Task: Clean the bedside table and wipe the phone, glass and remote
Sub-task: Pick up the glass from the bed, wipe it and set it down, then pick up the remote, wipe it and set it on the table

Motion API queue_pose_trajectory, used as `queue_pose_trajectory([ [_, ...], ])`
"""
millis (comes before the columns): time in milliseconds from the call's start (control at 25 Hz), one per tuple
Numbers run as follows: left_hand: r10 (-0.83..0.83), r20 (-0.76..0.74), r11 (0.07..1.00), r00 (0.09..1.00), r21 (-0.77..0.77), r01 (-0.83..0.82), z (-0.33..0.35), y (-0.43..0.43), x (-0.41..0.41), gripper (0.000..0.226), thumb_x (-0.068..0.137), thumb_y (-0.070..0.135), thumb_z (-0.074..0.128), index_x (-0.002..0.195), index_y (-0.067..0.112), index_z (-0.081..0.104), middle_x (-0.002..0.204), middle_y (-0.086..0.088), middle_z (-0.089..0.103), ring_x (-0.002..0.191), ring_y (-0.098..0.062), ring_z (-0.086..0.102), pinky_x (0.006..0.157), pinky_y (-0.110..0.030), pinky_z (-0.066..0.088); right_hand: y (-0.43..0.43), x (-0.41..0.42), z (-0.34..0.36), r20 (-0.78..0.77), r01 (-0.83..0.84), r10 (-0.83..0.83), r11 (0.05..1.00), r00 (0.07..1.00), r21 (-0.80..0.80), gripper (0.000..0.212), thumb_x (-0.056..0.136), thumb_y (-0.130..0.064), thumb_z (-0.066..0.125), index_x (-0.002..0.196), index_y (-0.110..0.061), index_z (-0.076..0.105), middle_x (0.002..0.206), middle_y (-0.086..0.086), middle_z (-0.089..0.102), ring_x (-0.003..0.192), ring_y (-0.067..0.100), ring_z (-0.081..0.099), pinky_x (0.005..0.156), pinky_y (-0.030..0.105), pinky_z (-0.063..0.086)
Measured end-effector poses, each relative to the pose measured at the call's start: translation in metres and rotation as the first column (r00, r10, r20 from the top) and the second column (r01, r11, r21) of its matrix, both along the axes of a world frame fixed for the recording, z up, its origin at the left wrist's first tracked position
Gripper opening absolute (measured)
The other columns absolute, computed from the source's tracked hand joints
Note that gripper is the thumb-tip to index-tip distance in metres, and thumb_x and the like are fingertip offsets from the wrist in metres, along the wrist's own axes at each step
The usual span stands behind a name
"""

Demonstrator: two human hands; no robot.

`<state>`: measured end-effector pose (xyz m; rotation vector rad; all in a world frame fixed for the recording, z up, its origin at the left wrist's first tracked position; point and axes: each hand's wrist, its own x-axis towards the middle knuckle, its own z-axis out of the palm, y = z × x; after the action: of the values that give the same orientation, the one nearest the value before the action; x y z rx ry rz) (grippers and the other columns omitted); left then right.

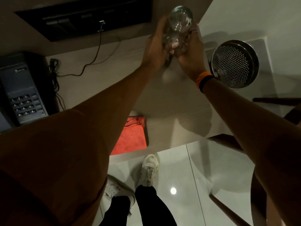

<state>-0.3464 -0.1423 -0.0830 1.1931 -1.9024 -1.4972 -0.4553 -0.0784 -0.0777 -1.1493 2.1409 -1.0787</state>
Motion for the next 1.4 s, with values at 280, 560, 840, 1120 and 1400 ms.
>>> queue_pose_trajectory([
  [280,0.153,0.107,0.988,0.982,-0.033,-0.15,0.018,0.03,0.066,0.065,0.095,0.025,0.066,0.149,0.002,0.038,0.149,-0.019,0.051,0.137,-0.033,0.05,0.115,-0.042,0.041,0.04,0.04,0.011,0.078,0.167,-0.165,0.986,0.983,-0.017,0.066,0.083,-0.003,0.071,0.142,0.002,0.043,0.142,0.022,0.047,0.129,0.029,0.053,0.109,0.044,0.048],
  [560,0.578,0.107,0.816,0.809,-0.057,-0.575,0.033,0.133,0.243,0.053,0.1,0.042,0.048,0.149,0.023,0.043,0.157,0.0,0.042,0.144,-0.011,0.038,0.119,-0.032,0.036,0.075,0.226,0.037,-0.058,-0.365,0.364,0.931,0.93,-0.023,0.039,0.097,-0.015,0.06,0.135,-0.009,0.057,0.145,0.01,0.046,0.136,0.015,0.044,0.117,0.023,0.036],
  [840,0.924,0.205,0.382,0.323,-0.542,-0.748,0.115,0.188,0.443,0.054,0.1,0.037,0.048,0.149,0.014,0.043,0.158,-0.01,0.038,0.148,-0.023,0.033,0.118,-0.048,0.032,0.064,0.448,0.098,-0.23,-0.863,0.832,0.497,0.505,-0.093,0.043,0.099,-0.028,0.058,0.141,-0.018,0.053,0.155,0.006,0.04,0.143,0.021,0.04,0.117,0.042,0.039],
  [1120,0.914,0.221,-0.049,-0.342,-0.773,-0.632,0.194,0.328,0.628,0.055,0.101,0.036,0.049,0.151,0.014,0.041,0.159,-0.011,0.037,0.149,-0.028,0.032,0.12,-0.05,0.027,0.13,0.669,0.182,-0.406,-0.983,0.912,-0.015,0.061,-0.183,0.049,0.097,-0.033,0.054,0.145,-0.022,0.048,0.157,0.002,0.039,0.141,0.02,0.04,0.113,0.033,0.037],
  [1400,0.556,0.613,-0.246,-0.561,-0.523,-0.816,0.195,0.471,0.717,0.069,0.098,0.048,0.053,0.154,0.016,0.032,0.157,-0.013,0.033,0.142,-0.033,0.031,0.108,-0.049,0.042,0.263,0.806,0.194,-0.156,-0.896,0.886,-0.444,-0.436,-0.02,0.055,0.099,-0.031,0.056,0.151,-0.019,0.041,0.148,0.005,0.043,0.137,0.022,0.041,0.109,0.04,0.046],
])
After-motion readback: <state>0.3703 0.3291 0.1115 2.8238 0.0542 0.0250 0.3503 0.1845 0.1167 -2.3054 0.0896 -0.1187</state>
